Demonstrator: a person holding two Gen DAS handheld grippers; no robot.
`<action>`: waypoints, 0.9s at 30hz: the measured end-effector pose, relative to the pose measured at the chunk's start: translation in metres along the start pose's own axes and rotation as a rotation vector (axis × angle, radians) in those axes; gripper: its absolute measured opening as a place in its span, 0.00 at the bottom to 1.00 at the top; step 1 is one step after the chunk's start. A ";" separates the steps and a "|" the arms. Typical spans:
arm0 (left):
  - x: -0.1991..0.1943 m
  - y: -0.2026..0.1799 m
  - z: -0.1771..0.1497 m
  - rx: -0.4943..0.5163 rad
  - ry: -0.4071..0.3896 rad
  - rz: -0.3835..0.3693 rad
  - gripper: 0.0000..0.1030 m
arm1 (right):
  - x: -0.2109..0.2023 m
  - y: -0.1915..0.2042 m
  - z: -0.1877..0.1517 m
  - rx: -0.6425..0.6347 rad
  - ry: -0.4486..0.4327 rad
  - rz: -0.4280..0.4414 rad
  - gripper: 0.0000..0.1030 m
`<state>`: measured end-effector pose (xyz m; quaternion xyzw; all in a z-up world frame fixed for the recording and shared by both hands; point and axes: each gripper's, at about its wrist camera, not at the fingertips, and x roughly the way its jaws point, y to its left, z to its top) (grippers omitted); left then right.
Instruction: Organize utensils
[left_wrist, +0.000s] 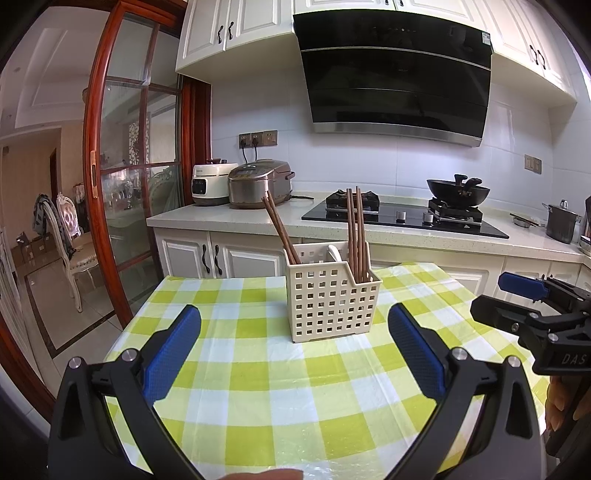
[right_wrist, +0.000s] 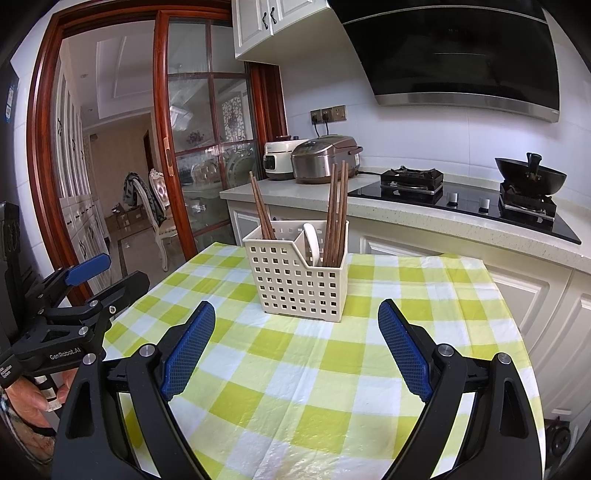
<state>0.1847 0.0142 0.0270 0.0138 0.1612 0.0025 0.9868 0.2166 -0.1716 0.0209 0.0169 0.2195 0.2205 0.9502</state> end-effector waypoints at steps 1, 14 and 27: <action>0.000 0.000 0.000 0.000 0.001 -0.001 0.95 | 0.000 0.000 -0.001 0.001 0.000 0.001 0.82; 0.000 -0.001 0.000 0.002 0.003 -0.003 0.95 | 0.001 0.001 -0.001 0.001 0.003 0.000 0.82; 0.000 -0.002 0.000 0.002 0.001 -0.002 0.95 | 0.000 0.003 -0.003 0.004 0.003 0.002 0.82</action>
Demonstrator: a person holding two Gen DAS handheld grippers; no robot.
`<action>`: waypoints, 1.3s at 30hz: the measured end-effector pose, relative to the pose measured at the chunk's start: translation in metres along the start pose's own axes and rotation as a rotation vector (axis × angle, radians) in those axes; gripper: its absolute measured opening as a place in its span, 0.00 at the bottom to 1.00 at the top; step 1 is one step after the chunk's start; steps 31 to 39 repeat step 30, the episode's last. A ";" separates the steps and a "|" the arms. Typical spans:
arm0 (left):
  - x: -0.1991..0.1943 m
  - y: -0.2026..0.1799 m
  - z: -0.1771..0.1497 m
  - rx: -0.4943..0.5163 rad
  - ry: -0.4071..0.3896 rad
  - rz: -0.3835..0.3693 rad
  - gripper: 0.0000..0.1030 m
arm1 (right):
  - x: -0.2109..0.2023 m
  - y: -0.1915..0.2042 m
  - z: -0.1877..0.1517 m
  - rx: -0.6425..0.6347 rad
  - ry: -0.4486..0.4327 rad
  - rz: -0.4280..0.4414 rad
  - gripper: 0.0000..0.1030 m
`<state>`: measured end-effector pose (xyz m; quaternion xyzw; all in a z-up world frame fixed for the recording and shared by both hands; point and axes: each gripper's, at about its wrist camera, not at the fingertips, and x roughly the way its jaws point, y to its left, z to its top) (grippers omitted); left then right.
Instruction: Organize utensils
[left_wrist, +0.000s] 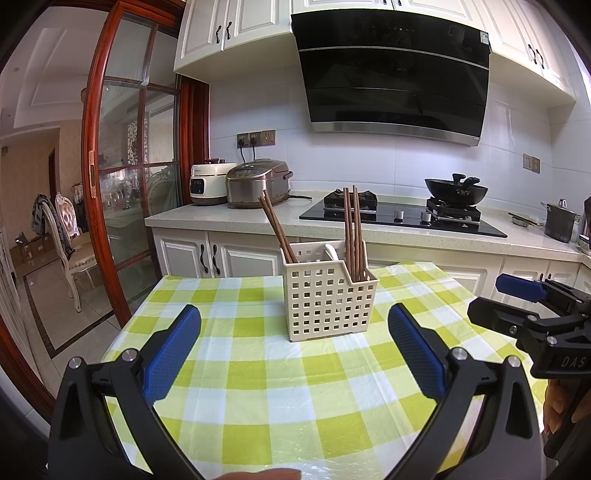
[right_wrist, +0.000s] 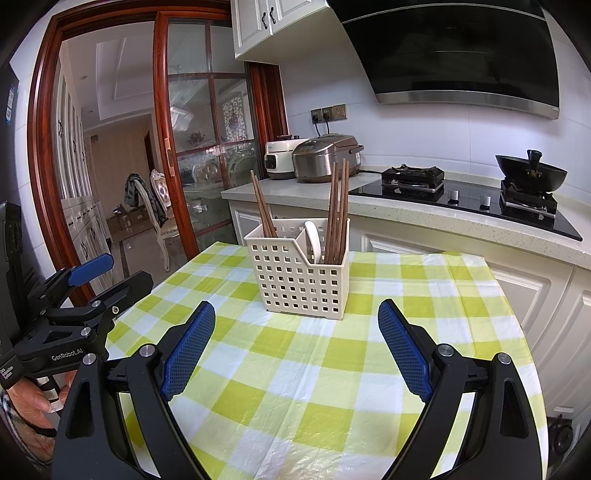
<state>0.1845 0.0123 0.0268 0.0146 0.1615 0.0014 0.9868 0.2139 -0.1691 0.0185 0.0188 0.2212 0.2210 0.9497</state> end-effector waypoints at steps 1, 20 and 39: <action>0.000 0.000 0.000 0.000 -0.001 0.000 0.95 | 0.000 -0.001 0.000 0.000 0.000 0.000 0.82; -0.002 -0.002 0.000 -0.019 -0.016 -0.021 0.95 | -0.004 0.003 0.001 -0.001 -0.008 0.004 0.82; 0.000 0.005 -0.001 -0.039 0.003 -0.032 0.95 | -0.004 0.002 0.002 0.006 -0.004 0.003 0.82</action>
